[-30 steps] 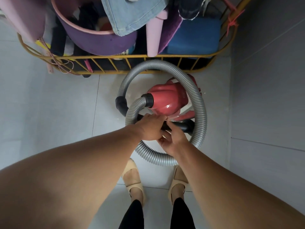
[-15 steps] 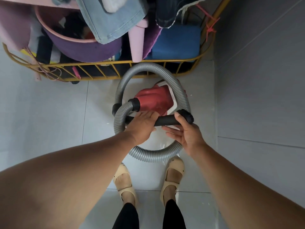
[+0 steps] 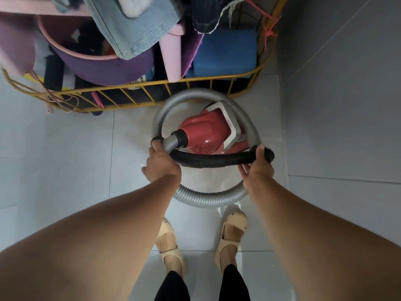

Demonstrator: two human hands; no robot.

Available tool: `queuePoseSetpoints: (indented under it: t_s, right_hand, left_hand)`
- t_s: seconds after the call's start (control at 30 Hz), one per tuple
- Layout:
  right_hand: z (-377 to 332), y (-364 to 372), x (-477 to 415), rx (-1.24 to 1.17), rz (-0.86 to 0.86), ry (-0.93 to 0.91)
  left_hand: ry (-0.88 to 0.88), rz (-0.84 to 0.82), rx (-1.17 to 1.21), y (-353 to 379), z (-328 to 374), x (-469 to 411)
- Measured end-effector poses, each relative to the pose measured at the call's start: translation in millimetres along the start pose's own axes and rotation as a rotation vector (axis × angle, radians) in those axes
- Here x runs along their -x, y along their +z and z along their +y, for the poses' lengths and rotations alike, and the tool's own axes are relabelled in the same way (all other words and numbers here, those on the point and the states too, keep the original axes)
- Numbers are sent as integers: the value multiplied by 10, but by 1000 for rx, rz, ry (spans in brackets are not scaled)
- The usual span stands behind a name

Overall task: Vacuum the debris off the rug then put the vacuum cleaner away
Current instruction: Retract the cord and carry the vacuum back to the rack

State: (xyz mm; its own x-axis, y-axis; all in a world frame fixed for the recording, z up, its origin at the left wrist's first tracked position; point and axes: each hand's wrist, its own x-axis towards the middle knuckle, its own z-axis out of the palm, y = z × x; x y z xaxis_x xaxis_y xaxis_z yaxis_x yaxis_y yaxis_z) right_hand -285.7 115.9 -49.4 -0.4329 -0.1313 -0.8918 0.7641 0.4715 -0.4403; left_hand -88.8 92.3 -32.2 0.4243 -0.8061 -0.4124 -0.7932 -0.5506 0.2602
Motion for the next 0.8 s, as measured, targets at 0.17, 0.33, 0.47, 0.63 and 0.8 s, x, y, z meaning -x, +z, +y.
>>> queuePoseSetpoints:
  t_s: [0.17, 0.33, 0.47, 0.63, 0.8]
  right_hand:
    - [78, 59, -130, 373, 149, 55]
    - [275, 88, -50, 887, 165, -164]
    - [326, 50, 72, 1152, 120, -376]
    - [362, -37, 64, 1608, 72, -589]
    - [250, -35, 39, 1952, 127, -755]
  left_hand:
    - [88, 112, -230, 142, -81, -52]
    - [274, 134, -350, 212, -176, 48]
    - [693, 61, -523, 123, -193, 52]
    - [989, -231, -859, 175, -59, 38]
    - [925, -176, -866, 133, -59, 72]
